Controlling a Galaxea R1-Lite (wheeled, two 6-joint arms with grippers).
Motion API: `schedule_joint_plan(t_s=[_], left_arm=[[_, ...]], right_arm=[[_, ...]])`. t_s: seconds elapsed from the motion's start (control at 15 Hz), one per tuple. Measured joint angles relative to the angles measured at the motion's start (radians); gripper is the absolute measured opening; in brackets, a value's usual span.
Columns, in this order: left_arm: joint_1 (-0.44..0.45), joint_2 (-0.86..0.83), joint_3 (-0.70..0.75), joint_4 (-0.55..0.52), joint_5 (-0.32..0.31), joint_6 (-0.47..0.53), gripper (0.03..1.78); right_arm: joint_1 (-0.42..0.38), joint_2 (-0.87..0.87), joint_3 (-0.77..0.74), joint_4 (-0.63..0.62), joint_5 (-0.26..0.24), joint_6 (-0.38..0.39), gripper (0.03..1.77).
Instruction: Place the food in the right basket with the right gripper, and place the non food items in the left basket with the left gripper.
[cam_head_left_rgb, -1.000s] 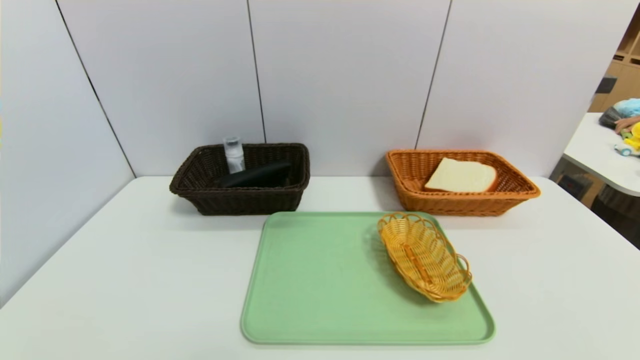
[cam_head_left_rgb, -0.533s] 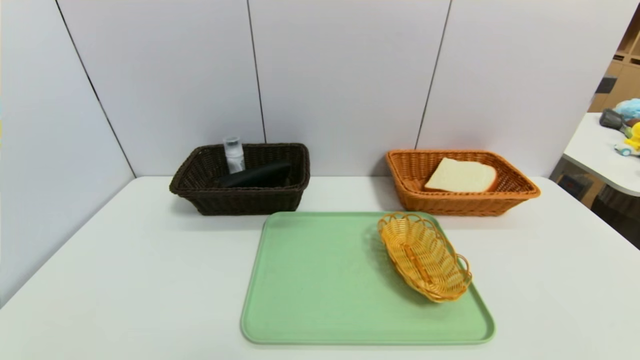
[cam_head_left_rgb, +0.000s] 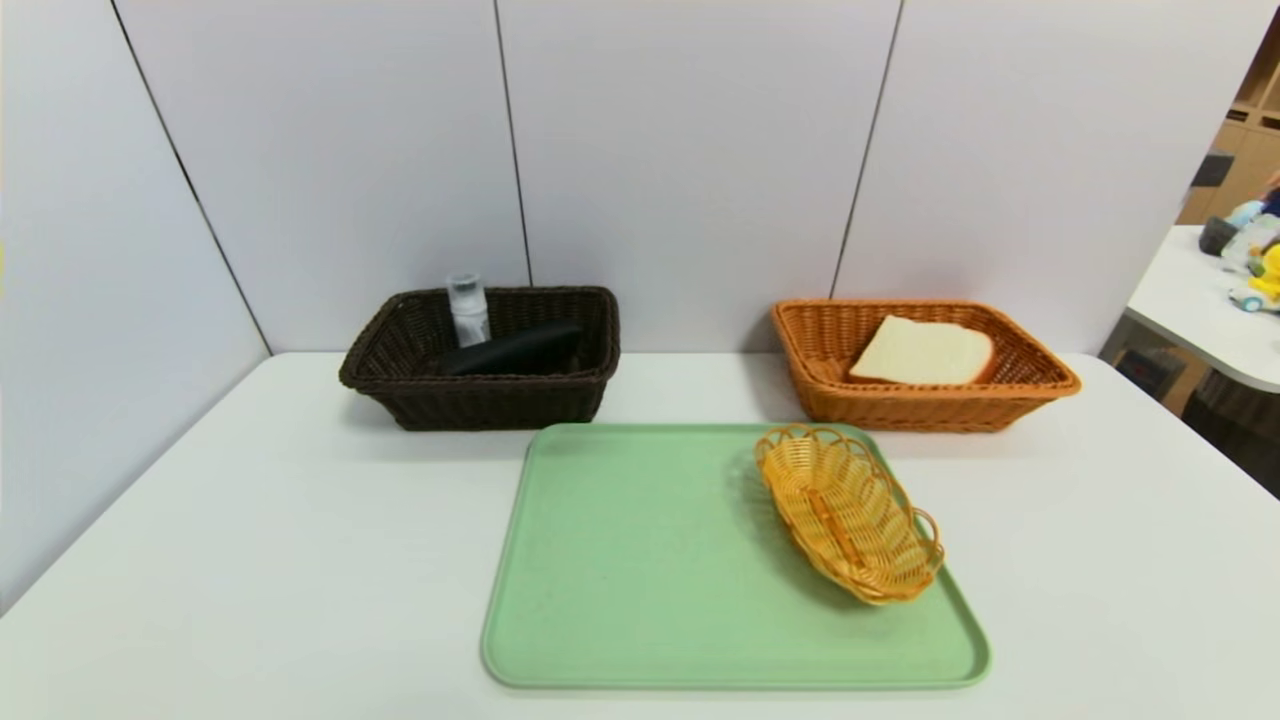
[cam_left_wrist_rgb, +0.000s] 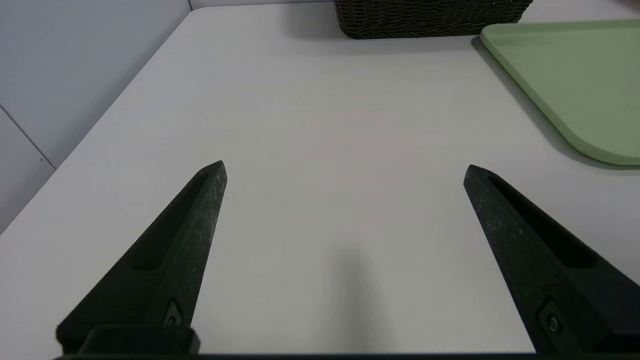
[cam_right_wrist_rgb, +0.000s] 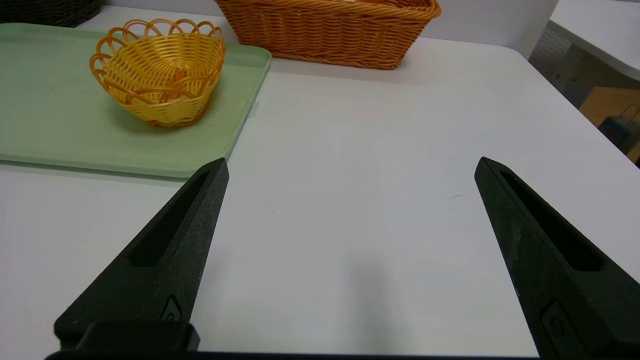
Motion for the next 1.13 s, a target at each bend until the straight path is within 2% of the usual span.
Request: schedule_joint_plan(t_s=[0.4, 1.13], left_arm=[[-0.001, 0.0, 0.0, 0.0, 0.0, 0.0, 1.69], [0.0, 0.0, 0.0, 0.0, 0.0, 0.001, 1.69]], right_arm=[[0.0, 0.0, 0.001, -0.002, -0.02, 0.063, 1.7], [0.0, 0.0, 0.002, -0.005, -0.035, 0.073, 1.7]])
